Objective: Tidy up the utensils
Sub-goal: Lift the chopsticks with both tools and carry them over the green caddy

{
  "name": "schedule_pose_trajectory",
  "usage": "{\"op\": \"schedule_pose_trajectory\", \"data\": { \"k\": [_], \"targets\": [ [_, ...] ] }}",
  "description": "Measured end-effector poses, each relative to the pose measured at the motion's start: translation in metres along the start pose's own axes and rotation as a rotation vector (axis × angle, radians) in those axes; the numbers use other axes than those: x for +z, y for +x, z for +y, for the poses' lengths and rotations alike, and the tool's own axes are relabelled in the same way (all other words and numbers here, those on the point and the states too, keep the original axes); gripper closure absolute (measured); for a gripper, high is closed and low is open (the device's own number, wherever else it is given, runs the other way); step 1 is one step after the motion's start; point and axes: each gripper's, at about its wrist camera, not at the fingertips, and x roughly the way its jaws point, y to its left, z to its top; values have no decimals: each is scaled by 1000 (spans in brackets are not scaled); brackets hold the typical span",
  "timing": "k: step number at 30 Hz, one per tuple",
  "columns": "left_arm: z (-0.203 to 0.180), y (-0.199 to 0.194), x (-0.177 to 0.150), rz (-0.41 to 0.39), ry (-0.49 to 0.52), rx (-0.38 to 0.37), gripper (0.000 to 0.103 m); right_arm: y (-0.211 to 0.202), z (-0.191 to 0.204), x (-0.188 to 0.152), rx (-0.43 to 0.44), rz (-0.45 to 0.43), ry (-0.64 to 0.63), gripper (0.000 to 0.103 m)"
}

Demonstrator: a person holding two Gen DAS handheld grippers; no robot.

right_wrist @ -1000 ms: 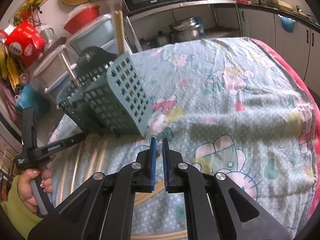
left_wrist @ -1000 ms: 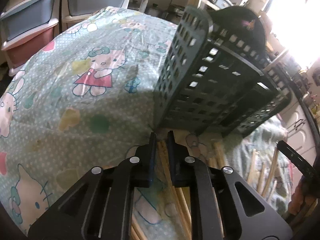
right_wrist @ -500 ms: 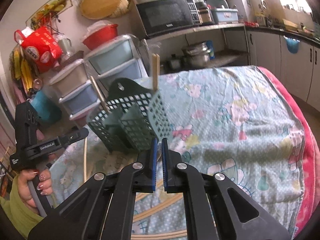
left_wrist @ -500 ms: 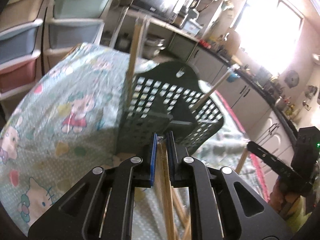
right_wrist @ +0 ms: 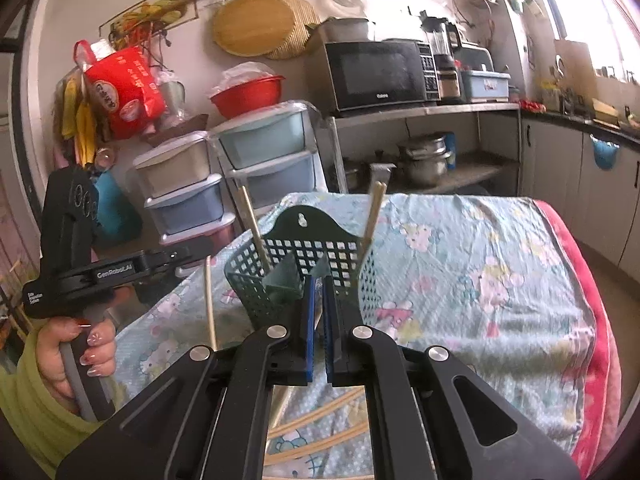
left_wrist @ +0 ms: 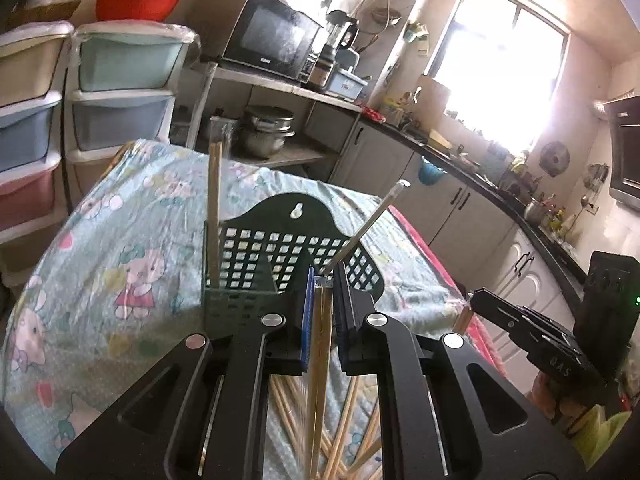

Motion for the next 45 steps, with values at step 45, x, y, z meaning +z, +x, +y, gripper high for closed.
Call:
{"op": "schedule_pose_trajectory", "data": {
  "k": [45],
  "targets": [
    [-25,-35,85,-205,130,4,97,-18,59,67,67,-179,-175,100]
  ]
}}
